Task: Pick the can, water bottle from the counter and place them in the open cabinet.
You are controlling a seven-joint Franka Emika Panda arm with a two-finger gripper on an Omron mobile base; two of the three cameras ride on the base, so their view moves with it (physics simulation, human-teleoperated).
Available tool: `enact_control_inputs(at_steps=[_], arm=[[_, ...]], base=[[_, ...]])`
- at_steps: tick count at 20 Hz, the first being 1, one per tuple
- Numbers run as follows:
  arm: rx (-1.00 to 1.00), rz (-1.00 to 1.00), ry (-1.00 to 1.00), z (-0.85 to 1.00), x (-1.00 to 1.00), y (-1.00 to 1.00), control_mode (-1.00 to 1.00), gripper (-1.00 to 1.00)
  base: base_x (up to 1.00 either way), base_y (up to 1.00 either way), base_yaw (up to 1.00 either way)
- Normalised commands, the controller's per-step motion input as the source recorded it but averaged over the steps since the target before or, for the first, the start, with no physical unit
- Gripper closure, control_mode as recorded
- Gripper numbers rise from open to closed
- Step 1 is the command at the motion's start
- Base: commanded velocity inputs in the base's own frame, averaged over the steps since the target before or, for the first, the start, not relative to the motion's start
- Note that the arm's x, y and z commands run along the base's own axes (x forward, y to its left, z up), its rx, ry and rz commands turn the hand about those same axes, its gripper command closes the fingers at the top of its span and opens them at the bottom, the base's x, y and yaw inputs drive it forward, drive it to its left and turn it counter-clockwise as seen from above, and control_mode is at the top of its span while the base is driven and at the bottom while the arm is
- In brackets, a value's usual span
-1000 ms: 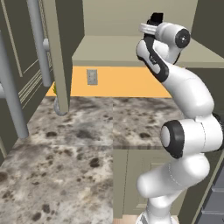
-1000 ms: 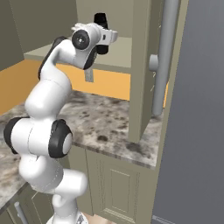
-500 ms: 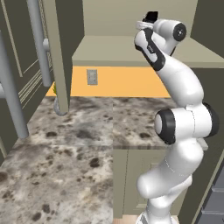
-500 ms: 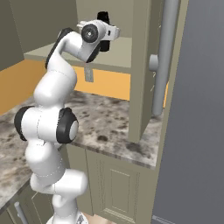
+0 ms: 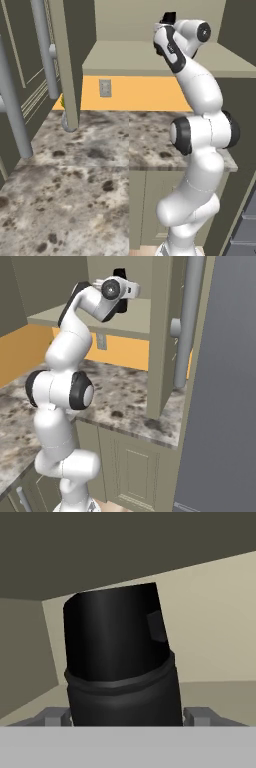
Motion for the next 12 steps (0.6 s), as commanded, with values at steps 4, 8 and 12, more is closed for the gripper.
enact_control_inputs(at_steps=[4, 8, 12], arm=[[-0.03, 0.02, 0.0, -0.31, 0.41, 0.0, -1.0, 1.0], [-0.02, 0.02, 0.0, -0.27, 0.28, 0.0, -1.0, 1.0], [0.0, 0.02, 0.0, -0.19, 0.19, 0.0, -1.0, -1.0]], base=[[0.0, 0.0, 0.0], [0.0, 0.0, 0.0], [0.0, 0.0, 0.0]])
